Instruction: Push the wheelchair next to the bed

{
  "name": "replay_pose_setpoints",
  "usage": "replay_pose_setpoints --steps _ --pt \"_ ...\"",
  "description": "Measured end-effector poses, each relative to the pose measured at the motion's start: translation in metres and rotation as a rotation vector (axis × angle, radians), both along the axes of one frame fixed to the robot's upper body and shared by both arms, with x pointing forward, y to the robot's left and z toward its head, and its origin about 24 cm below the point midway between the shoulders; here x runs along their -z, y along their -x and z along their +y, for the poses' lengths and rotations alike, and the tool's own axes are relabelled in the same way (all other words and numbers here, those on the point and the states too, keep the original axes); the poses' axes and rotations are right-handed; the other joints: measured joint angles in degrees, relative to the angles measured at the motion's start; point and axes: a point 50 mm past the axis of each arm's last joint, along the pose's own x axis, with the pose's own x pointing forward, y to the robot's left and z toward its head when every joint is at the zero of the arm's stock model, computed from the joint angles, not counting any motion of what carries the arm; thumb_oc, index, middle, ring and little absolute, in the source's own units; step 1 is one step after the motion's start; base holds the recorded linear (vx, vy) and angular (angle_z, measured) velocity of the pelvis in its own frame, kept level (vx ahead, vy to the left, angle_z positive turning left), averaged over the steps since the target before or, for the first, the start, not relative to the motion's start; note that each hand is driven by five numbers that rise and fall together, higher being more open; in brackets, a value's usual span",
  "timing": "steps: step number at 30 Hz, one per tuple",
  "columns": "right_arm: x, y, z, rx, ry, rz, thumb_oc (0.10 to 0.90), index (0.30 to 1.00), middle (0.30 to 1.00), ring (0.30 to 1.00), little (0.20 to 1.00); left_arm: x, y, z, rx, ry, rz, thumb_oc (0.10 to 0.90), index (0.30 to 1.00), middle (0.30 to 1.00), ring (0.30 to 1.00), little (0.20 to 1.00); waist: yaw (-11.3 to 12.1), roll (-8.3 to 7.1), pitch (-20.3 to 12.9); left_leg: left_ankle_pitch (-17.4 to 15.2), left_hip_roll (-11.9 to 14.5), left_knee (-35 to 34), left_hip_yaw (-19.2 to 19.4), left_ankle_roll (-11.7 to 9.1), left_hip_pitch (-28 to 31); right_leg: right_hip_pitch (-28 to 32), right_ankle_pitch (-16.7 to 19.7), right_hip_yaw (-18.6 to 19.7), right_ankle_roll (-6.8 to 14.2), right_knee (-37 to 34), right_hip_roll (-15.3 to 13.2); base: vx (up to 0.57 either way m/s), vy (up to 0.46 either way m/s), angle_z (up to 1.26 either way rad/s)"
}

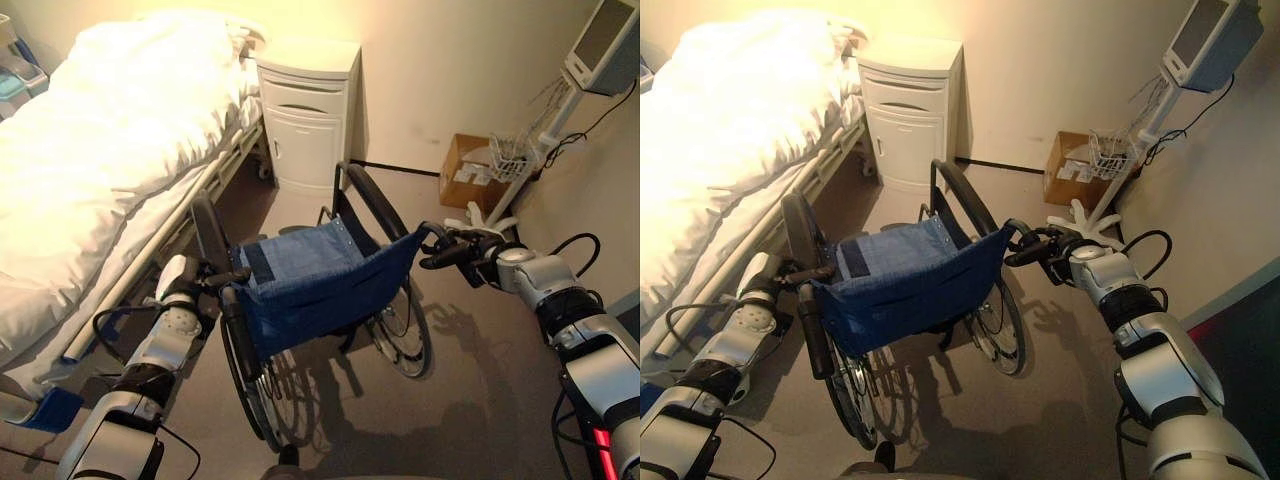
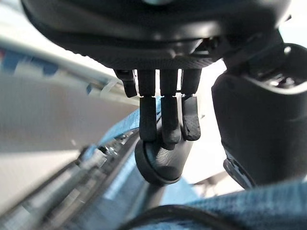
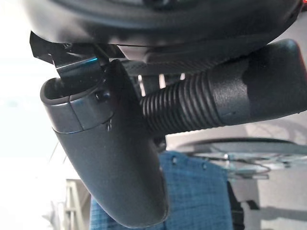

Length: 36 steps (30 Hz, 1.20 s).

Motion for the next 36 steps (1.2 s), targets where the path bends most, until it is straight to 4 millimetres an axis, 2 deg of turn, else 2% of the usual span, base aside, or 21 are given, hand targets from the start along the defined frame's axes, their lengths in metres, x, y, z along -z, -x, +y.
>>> replay_pose_setpoints --steps 7,12,15,17,18,19,21,23,27,31,36 --pt "-0.018 0.001 -0.007 -0.001 -0.056 -0.048 0.8 0.9 0.9 0.9 0.9 0.005 0.013 0.006 -0.077 0.244 -0.18 0.8 0.9 0.9 0.9 0.9 0.6 -0.82 2.3 -0.1 0.0 0.0 0.0 -0.1 -0.2 0.0 0.2 -0.2 0.3 -0.2 0.1 0.0 -0.027 0.0" --pt "-0.017 0.008 -0.02 0.027 -0.201 -0.033 0.8 0.9 0.9 0.9 0.9 0.014 0.023 0.007 -0.108 0.411 -0.249 0.8 0.9 0.9 0.9 0.9 1.5 -1.16 2.5 -0.2 0.0 0.0 0.3 -0.2 -0.1 0.0 0.2 -0.2 0.3 -0.2 0.2 0.0 -0.024 0.0" --pt "-0.012 0.015 -0.027 0.061 -0.376 -0.028 0.8 0.9 0.9 0.9 0.9 0.019 0.03 0.012 -0.133 0.466 -0.264 0.8 0.9 0.9 0.9 0.9 1.3 -1.69 2.8 -0.2 0.1 0.0 1.0 -0.2 -0.1 0.0 0.2 -0.2 0.3 -0.3 0.2 0.0 -0.019 -0.03" --pt "-0.015 0.019 -0.033 0.105 -0.644 -0.113 0.8 0.9 0.9 0.9 0.9 0.026 0.036 0.019 -0.161 0.491 -0.249 0.8 0.9 0.9 0.9 0.9 0.7 -1.94 2.9 -0.2 0.1 0.0 1.2 -0.2 0.0 0.0 0.2 -0.2 0.3 -0.4 0.3 0.0 -0.046 -0.05" --pt "-0.017 0.02 -0.033 0.111 -0.699 -0.135 0.8 0.9 0.9 0.9 0.9 0.03 0.039 0.02 -0.167 0.492 -0.234 0.8 0.9 0.9 0.9 0.9 0.4 -1.96 2.9 -0.2 0.1 0.0 1.2 -0.2 0.0 0.0 0.2 -0.1 0.3 -0.4 0.3 0.0 -0.038 -0.03" --pt "-0.025 0.019 -0.03 0.105 -0.848 -0.185 0.8 0.9 0.9 0.9 0.9 0.04 0.048 0.023 -0.183 0.495 -0.191 0.8 0.9 0.9 0.9 0.9 -0.4 -2.05 2.9 -0.2 0.1 0.0 1.3 -0.2 0.1 0.0 0.2 -0.1 0.3 -0.4 0.3 -0.01 -0.037 -0.05" --pt "-0.042 0.018 -0.022 0.052 -1.01 -0.266 0.8 0.9 0.9 0.9 0.9 0.059 0.062 0.024 -0.214 0.515 -0.112 0.8 0.9 0.9 0.9 0.9 -1.1 -2.49 2.9 -0.2 0.2 0.0 1.5 -0.2 0.2 0.0 0.3 0.1 0.4 -0.4 0.3 -0.01 -0.034 -0.04" --pt "-0.054 0.018 -0.02 0.018 -1.108 -0.323 0.8 0.9 0.9 0.9 0.9 0.069 0.07 0.021 -0.225 0.531 -0.079 0.8 0.9 0.9 0.9 0.9 -1.0 -3.33 2.9 -0.2 0.2 0.0 1.7 -0.2 0.3 0.0 0.3 0.3 0.4 -0.3 0.3 0.0 0.0 0.0" --pt "-0.058 0.018 -0.026 0.029 -1.152 -0.365 0.8 0.9 0.9 0.9 0.9 0.079 0.082 0.02 -0.241 0.571 -0.054 0.8 0.9 0.9 0.9 0.9 -0.4 -5.56 2.5 -0.3 0.2 0.0 2.4 -0.2 0.5 -0.3 0.3 0.4 0.3 0.1 0.2 0.0 -0.008 -0.03" --pt "-0.049 0.023 -0.036 0.061 -1.171 -0.368 0.8 0.9 0.9 0.9 0.9 0.088 0.092 0.017 -0.279 0.664 -0.062 0.8 0.9 0.9 0.9 0.9 -0.4 -5.93 2.2 -0.4 0.2 0.0 2.7 -0.1 0.8 -0.1 0.4 0.5 0.2 0.2 0.1 0.0 -0.024 -0.04" --pt "-0.03 0.031 -0.058 0.172 -1.188 -0.363 0.8 0.9 0.9 0.9 0.9 0.115 0.116 0.001 -0.343 0.806 -0.019 0.8 0.9 0.9 0.9 0.9 -1.3 -5.97 2.1 -0.4 0.2 0.0 2.8 -0.1 0.8 -0.2 0.5 0.6 0.4 0.2 0.1 -0.02 -0.055 -0.01"
